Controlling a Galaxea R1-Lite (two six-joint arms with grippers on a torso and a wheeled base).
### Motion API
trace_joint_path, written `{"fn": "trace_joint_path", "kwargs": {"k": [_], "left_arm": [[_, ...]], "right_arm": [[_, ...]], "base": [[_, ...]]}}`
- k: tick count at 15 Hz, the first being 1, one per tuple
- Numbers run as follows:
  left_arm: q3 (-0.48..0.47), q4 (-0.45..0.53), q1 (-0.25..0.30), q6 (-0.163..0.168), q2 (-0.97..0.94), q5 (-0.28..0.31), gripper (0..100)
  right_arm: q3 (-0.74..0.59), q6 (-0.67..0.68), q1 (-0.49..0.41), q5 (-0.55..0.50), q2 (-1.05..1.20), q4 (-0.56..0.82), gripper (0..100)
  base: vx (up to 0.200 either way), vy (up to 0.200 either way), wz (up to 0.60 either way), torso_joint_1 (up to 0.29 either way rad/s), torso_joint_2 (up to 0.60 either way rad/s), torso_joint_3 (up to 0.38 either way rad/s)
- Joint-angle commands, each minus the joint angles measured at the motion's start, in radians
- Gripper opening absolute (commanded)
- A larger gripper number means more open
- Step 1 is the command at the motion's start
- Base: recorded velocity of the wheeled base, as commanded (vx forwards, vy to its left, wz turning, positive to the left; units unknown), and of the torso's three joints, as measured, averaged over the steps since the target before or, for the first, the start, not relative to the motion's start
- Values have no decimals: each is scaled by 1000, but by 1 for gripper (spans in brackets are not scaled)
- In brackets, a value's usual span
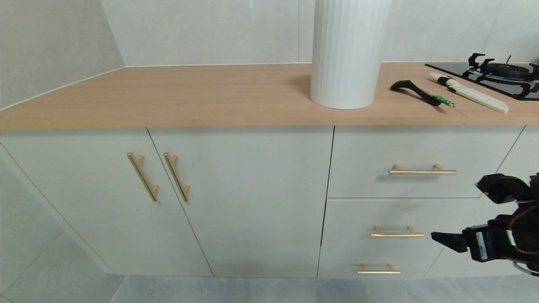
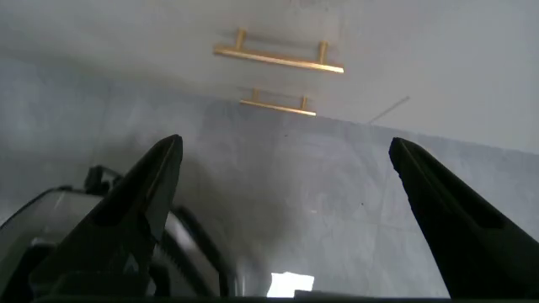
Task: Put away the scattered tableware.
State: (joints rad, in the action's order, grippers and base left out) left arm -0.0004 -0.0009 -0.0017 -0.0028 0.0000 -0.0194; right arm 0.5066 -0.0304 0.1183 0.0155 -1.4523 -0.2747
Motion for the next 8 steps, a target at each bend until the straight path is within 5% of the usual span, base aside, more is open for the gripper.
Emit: {"fn": "trace_joint_path", "kwargs": {"k": [1,8], "left_arm": [[0,-1,0,1,2,-1,100],[0,-1,0,0,2,-1,100]], "right_arm": [[10,-2,-8,-5,-330,-196,100],[21,-3,-9,-86,-597,-514,100]], "base": [[0,0,0,0,0,0],[0,0,0,0,0,0]]}}
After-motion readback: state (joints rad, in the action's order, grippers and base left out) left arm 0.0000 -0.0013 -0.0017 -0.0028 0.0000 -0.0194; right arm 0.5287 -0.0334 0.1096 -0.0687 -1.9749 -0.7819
